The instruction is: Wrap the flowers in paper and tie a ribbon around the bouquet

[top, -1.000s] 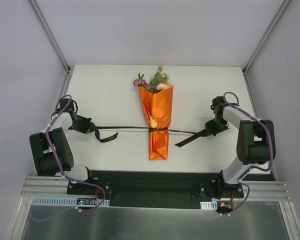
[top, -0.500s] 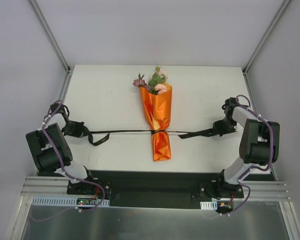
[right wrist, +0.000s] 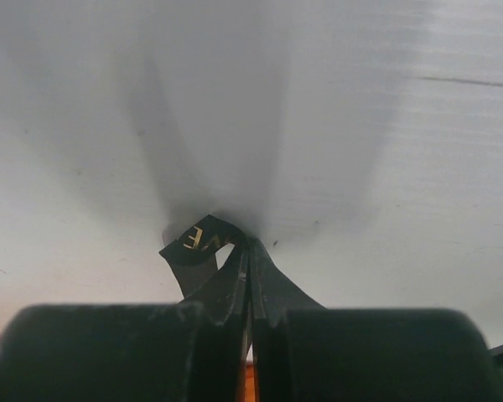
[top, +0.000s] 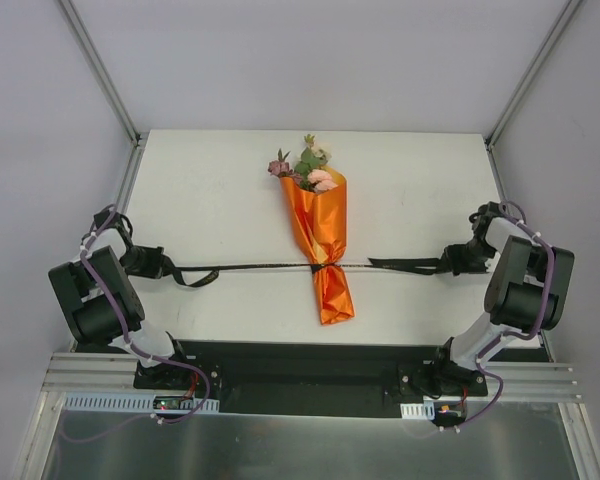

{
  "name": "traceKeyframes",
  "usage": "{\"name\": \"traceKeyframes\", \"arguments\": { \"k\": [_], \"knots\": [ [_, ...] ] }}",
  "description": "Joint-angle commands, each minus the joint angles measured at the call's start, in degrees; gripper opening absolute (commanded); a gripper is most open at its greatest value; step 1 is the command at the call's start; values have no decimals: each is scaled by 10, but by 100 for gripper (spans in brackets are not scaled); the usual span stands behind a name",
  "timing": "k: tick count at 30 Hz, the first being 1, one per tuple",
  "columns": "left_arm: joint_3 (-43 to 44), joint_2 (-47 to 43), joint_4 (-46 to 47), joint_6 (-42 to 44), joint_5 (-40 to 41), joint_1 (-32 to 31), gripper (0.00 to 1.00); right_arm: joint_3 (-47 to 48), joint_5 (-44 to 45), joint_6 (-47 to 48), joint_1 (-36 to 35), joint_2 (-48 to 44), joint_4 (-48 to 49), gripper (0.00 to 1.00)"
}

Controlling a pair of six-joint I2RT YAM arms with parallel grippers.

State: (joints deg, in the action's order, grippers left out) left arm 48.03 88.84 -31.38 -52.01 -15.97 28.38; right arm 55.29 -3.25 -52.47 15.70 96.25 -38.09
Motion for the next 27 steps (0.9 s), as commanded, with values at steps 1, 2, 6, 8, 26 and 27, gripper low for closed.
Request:
{"name": "traceKeyframes", "arguments": {
  "k": [1, 2, 6, 8, 26, 27],
  "knots": [
    [17, 1, 33, 0, 99, 36, 0, -11, 93, -2, 60, 3, 34, 0],
    [18, 2, 33, -2, 103, 37, 0, -11, 96, -2, 62, -1, 33, 0],
    [23, 10, 32, 1, 103, 40, 0, 2, 98, 7, 75, 5, 24, 0],
    [25, 12, 31, 0, 103, 40, 0, -1, 99, 5, 75, 4, 24, 0],
    [29, -20, 45, 49, 3, -34, 0, 83, 172, 116, 13, 1, -58, 0],
    [22, -30, 55, 56, -15, -34, 0, 86, 179, 126, 5, -5, -70, 0]
  ]
}}
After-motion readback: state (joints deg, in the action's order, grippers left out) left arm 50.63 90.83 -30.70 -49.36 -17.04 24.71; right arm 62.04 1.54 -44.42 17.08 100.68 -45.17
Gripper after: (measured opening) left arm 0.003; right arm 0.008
